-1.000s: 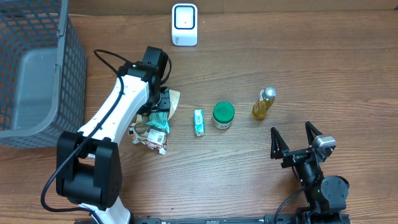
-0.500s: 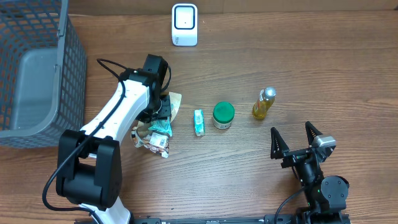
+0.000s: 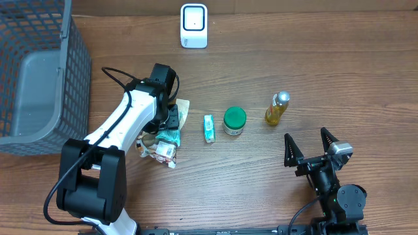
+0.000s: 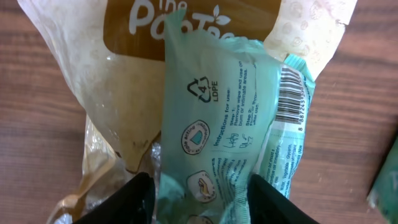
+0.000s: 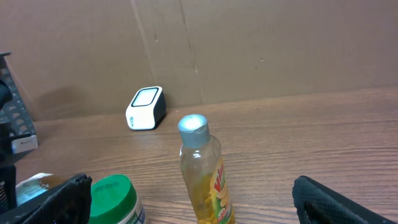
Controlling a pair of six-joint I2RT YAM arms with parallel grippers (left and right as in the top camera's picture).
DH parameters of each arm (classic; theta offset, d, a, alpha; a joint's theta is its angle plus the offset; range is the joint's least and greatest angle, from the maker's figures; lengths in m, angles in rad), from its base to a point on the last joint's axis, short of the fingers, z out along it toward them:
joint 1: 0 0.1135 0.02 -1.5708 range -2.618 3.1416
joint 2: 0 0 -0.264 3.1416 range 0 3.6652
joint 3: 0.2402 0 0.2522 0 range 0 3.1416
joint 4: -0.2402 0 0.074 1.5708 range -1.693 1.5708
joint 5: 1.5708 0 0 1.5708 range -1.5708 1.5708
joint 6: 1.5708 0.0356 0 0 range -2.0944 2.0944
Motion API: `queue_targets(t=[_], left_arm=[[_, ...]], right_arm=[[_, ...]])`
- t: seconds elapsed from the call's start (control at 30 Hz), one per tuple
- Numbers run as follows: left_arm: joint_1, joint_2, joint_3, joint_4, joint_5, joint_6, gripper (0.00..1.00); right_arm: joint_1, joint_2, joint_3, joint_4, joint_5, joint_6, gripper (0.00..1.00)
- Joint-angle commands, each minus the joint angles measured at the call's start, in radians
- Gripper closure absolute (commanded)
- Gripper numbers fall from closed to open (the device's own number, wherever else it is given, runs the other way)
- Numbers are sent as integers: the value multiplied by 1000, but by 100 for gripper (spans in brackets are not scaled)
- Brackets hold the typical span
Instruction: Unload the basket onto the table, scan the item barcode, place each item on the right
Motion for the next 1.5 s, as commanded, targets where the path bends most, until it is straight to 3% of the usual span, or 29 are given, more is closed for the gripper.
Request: queue_targets(t=[0.0,0.2,0.27,0.37,0.43,1.07,1.17,1.27,1.47], left_arm=[[5,-2,77,-32,-5,16,49],[4,-2,259,-172,44,16,53],[4,-2,274,-203,78,14,61],[4,-1,264,-257,85,9,85],[4,-1,242,-277,85,9,88],[5,0,-68,-77,5,-4,81],[5,0,-68,-63,5,-4,74],[5,0,-68,-61,6,-4,59],[5,0,-68,-64,9,-4,49]], right_arm=[[5,-10,-11,5,9,0,0],[5,-10,-11,5,9,0,0],[5,-10,-11,5,9,0,0],[5,-10,-11,5,9,0,0],[5,-10,-11,5,9,0,0],[5,-10,-11,5,9,0,0],[5,-10,-11,5,9,0,0],[5,-10,-11,5,9,0,0],[5,-10,-11,5,9,0,0]])
